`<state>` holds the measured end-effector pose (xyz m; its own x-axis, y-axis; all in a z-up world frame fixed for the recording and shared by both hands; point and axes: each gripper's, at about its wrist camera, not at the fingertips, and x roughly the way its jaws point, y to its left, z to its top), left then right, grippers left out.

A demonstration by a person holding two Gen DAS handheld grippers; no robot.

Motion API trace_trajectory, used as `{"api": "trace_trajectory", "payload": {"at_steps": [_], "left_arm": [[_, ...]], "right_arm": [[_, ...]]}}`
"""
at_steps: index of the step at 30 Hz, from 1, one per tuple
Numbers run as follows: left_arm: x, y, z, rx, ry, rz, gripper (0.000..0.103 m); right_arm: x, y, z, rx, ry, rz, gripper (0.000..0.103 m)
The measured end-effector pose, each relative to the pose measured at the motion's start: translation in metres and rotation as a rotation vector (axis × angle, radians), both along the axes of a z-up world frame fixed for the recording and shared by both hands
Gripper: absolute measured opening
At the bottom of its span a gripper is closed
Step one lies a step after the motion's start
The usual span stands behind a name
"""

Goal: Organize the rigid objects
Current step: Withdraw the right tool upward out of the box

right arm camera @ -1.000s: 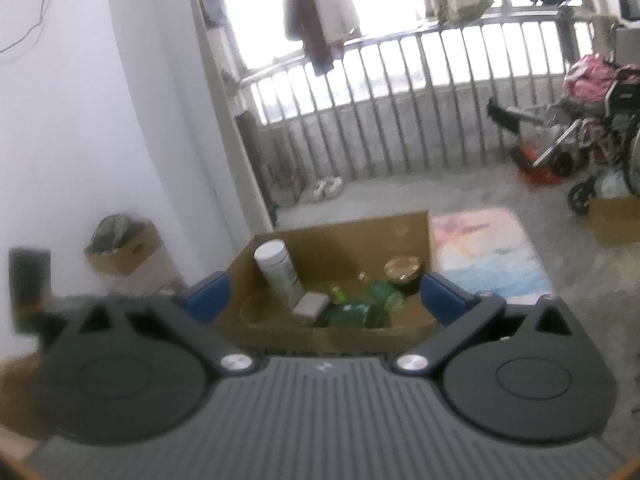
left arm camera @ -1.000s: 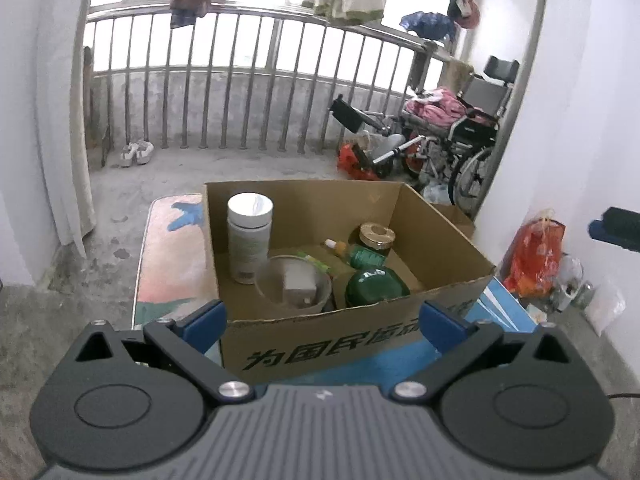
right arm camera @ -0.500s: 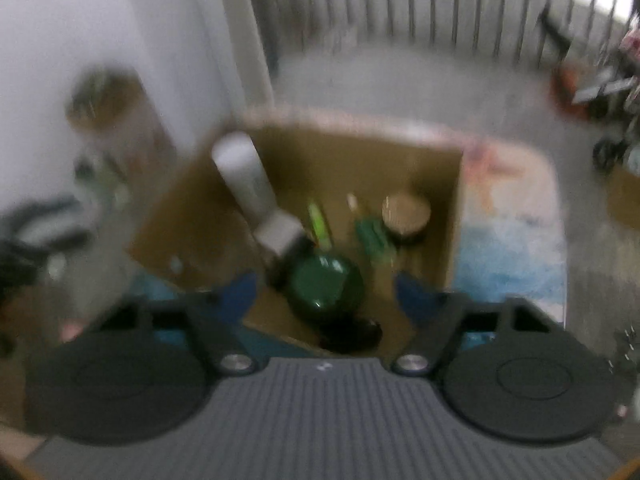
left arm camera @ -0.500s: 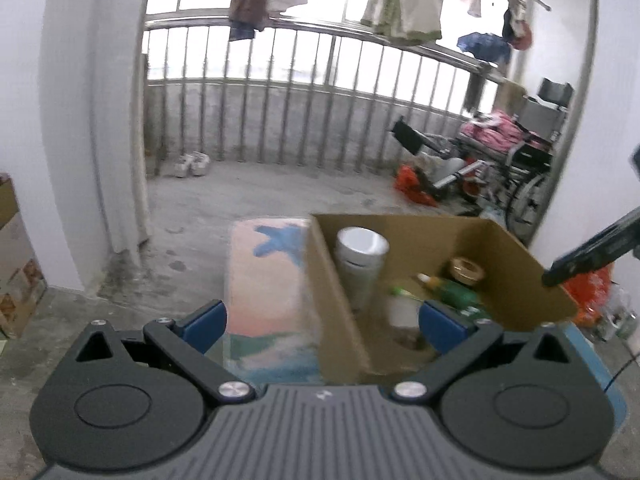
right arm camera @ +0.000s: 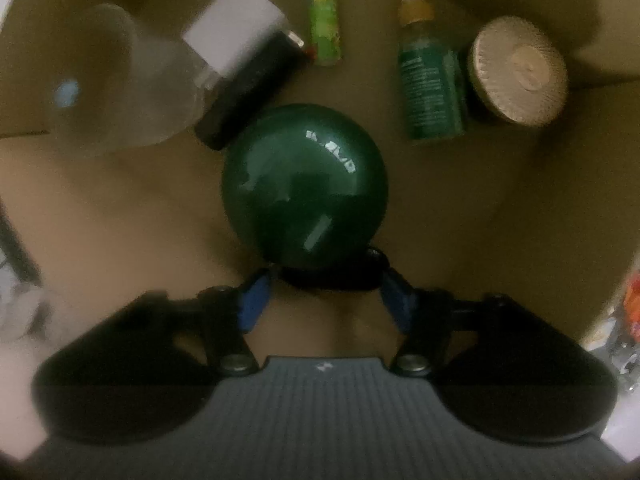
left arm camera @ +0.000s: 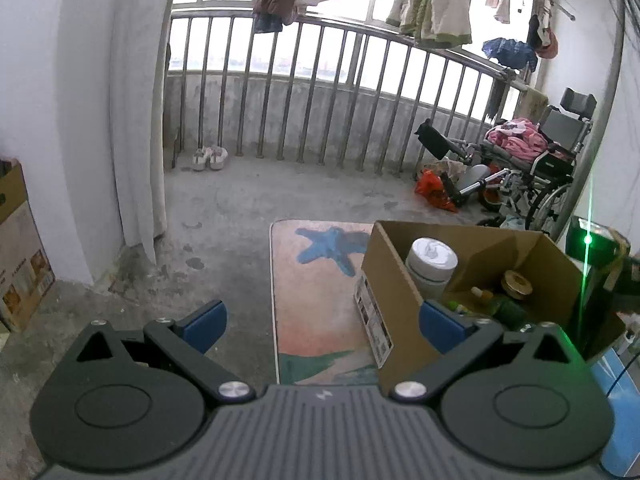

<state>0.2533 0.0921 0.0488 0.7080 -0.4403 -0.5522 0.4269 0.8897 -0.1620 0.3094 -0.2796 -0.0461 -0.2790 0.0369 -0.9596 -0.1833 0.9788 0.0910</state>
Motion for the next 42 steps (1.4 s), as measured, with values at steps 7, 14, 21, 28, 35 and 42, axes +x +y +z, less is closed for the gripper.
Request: {"api": "trace_trajectory", "payload": {"at_steps": [7, 14, 21, 28, 35, 42], "left_arm": [[0.000, 0.003, -0.006, 0.009, 0.016, 0.001, 0.103], [-0.007, 0.003, -0.006, 0.003, 0.023, 0.004, 0.103], [-0.031, -0.011, 0.006, 0.019, 0.009, -0.031, 0.103], [-0.065, -0.033, 0.025, 0.007, -0.002, -0.085, 0.103], [-0.096, -0.068, 0.037, 0.060, -0.002, -0.072, 0.103], [-0.112, -0.114, 0.022, 0.257, -0.032, 0.066, 0.103]], "right_arm": [[-0.004, 0.016, -0.007, -0.153, -0.092, 0.117, 0.066], [0.000, 0.034, 0.027, -0.325, -0.239, 0.257, 0.068], [-0.009, 0.021, 0.117, -0.280, -0.548, 0.129, 0.070], [-0.132, -0.015, 0.225, 0.013, -0.964, -0.216, 0.078], [-0.297, -0.049, 0.235, 0.137, -1.213, -0.449, 0.102], [-0.322, -0.028, 0.149, 0.086, -1.206, -0.595, 0.102]]}}
